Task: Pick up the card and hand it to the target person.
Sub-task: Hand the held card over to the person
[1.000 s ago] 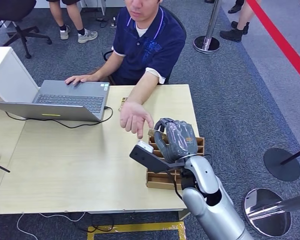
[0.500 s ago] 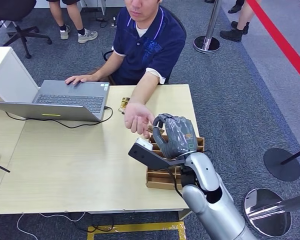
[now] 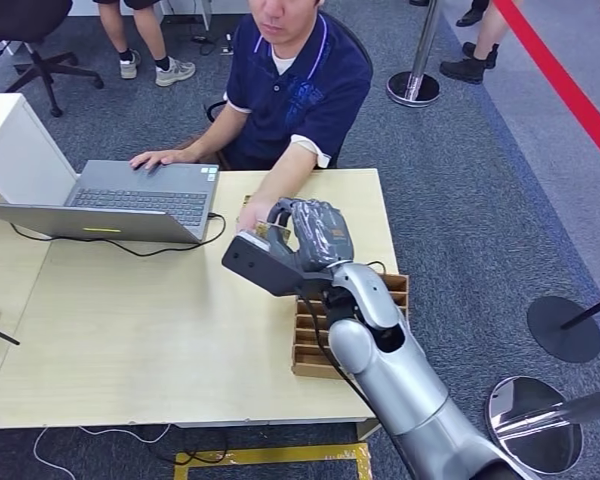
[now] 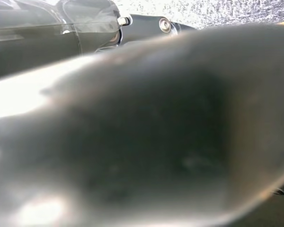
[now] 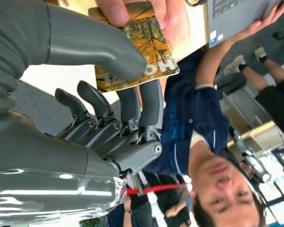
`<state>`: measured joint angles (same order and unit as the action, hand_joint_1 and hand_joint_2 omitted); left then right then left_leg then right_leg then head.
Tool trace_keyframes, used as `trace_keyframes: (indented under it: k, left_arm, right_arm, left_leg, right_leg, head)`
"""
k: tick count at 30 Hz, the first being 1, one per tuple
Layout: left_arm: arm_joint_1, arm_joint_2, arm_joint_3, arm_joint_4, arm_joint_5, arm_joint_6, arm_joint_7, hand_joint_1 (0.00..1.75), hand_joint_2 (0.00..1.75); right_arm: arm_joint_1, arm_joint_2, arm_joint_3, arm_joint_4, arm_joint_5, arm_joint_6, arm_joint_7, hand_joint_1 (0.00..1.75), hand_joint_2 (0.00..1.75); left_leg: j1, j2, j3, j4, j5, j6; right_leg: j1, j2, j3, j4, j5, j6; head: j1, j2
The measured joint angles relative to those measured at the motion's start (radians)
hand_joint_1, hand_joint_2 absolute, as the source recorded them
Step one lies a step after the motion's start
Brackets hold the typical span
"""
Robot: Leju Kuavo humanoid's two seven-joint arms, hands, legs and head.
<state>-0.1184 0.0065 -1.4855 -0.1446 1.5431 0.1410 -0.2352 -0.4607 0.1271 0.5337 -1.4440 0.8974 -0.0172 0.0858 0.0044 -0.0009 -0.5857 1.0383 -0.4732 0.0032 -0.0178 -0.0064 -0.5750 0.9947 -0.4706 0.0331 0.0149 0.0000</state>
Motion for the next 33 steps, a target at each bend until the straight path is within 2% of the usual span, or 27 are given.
trace_keyframes:
  k: [5, 12, 13, 16, 17, 18, 22, 31, 33]
  left_arm:
    - [0.0, 0.0, 0.0, 0.0, -0.001, -0.003, 0.002, 0.0, 0.0]
    - [0.0, -0.002, 0.0, 0.0, -0.008, 0.006, 0.004, 0.0, 0.0]
    - [0.0, -0.004, 0.0, 0.0, -0.007, 0.015, 0.006, 0.0, 0.44]
    - [-0.001, -0.011, 0.0, 0.0, -0.005, 0.037, 0.016, 0.0, 1.75]
    - [-0.001, -0.012, 0.0, 0.0, -0.004, 0.041, 0.018, 0.0, 1.75]
    - [-0.001, -0.013, 0.0, 0.0, -0.004, 0.043, 0.02, 0.0, 1.75]
    - [-0.001, -0.013, -0.001, 0.0, -0.003, 0.043, 0.022, 0.0, 0.0]
    - [-0.001, -0.01, 0.0, 0.0, -0.003, 0.016, 0.019, 0.0, 0.0]
    - [-0.001, -0.008, 0.0, 0.0, -0.003, 0.008, 0.019, 0.0, 0.0]
  right_arm:
    - [-0.032, 0.038, 0.0, 0.075, -0.012, -0.003, 0.002, 1.57, 1.75]
    - [-0.033, 0.047, 0.0, 0.101, -0.01, -0.003, 0.012, 1.57, 1.75]
    - [-0.033, 0.047, 0.0, 0.103, -0.01, -0.003, 0.013, 1.38, 1.75]
    - [-0.033, 0.047, 0.0, 0.109, -0.01, -0.002, 0.013, 0.22, 1.75]
    - [-0.033, 0.047, 0.0, 0.11, -0.01, -0.002, 0.013, 0.02, 1.75]
    - [-0.034, 0.047, 0.0, 0.111, -0.01, -0.001, 0.014, 0.01, 1.75]
    - [-0.034, 0.047, 0.0, 0.113, -0.011, 0.0, 0.018, 0.0, 1.75]
    - [-0.034, 0.05, 0.0, 0.113, -0.014, 0.002, 0.023, 0.0, 1.75]
    - [-0.034, 0.053, 0.0, 0.113, -0.014, 0.002, 0.025, 0.1, 1.75]
  left_leg:
    - [0.0, 0.0, 0.0, 0.0, 0.0, 0.0]
    - [0.0, 0.0, 0.0, 0.0, 0.0, 0.0]
    - [0.0, 0.0, 0.0, 0.0, 0.0, 0.0]
    - [0.0, 0.0, 0.0, 0.0, 0.0, 0.0]
    - [0.0, 0.0, 0.0, 0.0, 0.0, 0.0]
    - [0.0, 0.0, 0.0, 0.0, 0.0, 0.0]
    - [0.0, 0.0, 0.0, 0.0, 0.0, 0.0]
    - [0.0, 0.0, 0.0, 0.0, -0.001, -0.001]
    - [0.0, 0.0, 0.0, 0.0, -0.001, -0.001]
  right_leg:
    - [0.0, 0.0, 0.0, 0.0, 0.0, 0.0]
    - [0.0, 0.0, 0.0, 0.0, 0.0, -0.001]
    - [0.0, 0.0, 0.0, 0.0, 0.0, -0.001]
    - [0.0, 0.0, 0.0, 0.0, 0.0, -0.001]
    - [0.0, 0.0, 0.0, 0.0, 0.0, -0.001]
    - [0.0, 0.0, 0.0, 0.0, 0.0, -0.001]
    - [0.0, 0.0, 0.0, 0.0, -0.001, -0.001]
    - [0.0, 0.0, 0.0, 0.0, -0.001, -0.001]
    - [0.001, 0.0, 0.0, 0.0, -0.001, -0.001]
  head:
    - [0.0, 0.0]
    - [0.0, 0.0]
    - [0.0, 0.0]
    - [0.0, 0.0]
    - [0.0, 0.0]
    - [0.0, 0.0]
    - [0.0, 0.0]
    - [0.0, 0.0]
    - [0.0, 0.0]
